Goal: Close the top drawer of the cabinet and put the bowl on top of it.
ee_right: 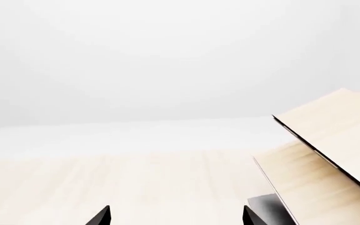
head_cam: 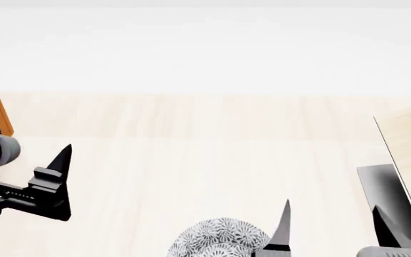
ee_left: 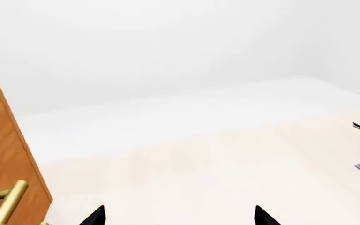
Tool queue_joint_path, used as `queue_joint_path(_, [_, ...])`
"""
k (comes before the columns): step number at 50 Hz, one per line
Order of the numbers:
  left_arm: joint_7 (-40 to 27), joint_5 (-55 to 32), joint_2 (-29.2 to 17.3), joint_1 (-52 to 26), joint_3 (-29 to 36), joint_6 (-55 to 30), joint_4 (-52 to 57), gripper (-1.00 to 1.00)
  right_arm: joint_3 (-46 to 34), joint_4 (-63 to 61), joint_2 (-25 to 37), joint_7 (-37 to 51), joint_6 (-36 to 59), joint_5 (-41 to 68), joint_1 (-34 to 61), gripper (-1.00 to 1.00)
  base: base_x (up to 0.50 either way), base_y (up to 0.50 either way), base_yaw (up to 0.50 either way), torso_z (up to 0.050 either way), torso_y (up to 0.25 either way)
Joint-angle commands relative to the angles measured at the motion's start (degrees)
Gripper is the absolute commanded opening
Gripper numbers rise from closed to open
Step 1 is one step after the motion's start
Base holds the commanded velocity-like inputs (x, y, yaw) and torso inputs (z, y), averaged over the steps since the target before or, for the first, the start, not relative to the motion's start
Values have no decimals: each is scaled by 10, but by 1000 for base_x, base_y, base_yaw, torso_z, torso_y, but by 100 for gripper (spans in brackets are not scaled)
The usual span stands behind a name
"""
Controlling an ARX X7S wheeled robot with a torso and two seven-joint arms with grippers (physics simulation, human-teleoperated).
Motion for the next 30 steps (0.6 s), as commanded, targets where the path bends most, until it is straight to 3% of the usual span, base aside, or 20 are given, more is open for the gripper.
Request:
queue_joint_path(1, [35,-31,14,-87,35,-39,-79,100,2,2,-1,5,17,37,32,100,0,0,0,0,0])
queue_joint_path(6, [49,-58,22,-111,39,-58,-100,100,0,3,-2,5,18,37,30,100,0,0,0,0,0])
queue_joint_path(9, [80,-35,14,-129,80,-49,-103,100,-2,3,-4,8,21,39,34,100,0,0,0,0,0])
queue_joint_path(19, [127,-7,27,-142,125,-24,-174,100,-1,-2,-7,13,29,50,51,100,0,0,0,0,0])
queue_joint_path(20, [132,-7,28,-143,128,-24,-180,100,-11,9,-15,-4,12,2,15,100,0,0,0,0,0])
queue_joint_path(23, [148,1,28,-148,142,-17,-194,100,-4,-3,-8,14,30,48,51,100,0,0,0,0,0])
queue_joint_path(24, [150,-1,30,-149,144,-18,-198,100,-18,13,-19,-8,4,-19,1,100,0,0,0,0,0])
queue_joint_path(30, [178,11,39,-150,167,-7,-241,100,-19,12,-17,-7,2,-26,-6,100,0,0,0,0,0])
